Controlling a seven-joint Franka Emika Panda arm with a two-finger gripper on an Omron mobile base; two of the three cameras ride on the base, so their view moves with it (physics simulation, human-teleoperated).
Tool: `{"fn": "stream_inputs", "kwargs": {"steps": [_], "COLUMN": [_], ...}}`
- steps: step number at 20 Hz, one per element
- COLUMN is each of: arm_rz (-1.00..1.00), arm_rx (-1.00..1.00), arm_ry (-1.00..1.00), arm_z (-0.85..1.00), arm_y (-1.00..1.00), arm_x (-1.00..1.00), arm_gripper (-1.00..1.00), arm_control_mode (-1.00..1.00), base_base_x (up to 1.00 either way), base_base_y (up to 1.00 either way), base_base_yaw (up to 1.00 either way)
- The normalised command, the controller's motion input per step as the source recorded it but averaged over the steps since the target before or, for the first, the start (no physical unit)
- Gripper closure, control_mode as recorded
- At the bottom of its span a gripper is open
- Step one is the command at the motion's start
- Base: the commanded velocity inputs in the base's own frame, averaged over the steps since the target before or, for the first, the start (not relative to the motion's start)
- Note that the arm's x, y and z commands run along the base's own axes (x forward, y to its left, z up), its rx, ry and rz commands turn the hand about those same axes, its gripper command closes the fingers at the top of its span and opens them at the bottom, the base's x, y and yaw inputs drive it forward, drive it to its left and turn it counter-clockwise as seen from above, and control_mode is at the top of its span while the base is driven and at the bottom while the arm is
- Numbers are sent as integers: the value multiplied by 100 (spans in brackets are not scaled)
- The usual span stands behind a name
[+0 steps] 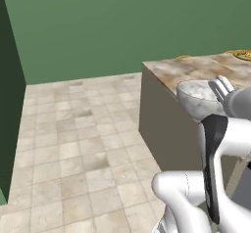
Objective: Take the smaller bowl and place it next to the appetizer plate on the dining counter , and place the larger bowl next to the plate with cooked food.
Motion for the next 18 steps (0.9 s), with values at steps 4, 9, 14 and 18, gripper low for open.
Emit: {"fn": "stream_inputs", "kwargs": {"steps": [4,9,14,18], "arm_rz": [0,0,0,0], "arm_rx": [0,0,0,0], "arm_ry": [0,0,0,0], "arm_z": [0,0,0,0], "arm_y": [0,0,0,0], "arm_x": [0,0,0,0], "arm_gripper": [100,100,100,100], "arm_control_mode": [100,100,100,100], "base_base_x": [100,100,100,100], "base_base_y": [89,20,-1,0], "base_base_yaw": [1,0,-9,-25]}}
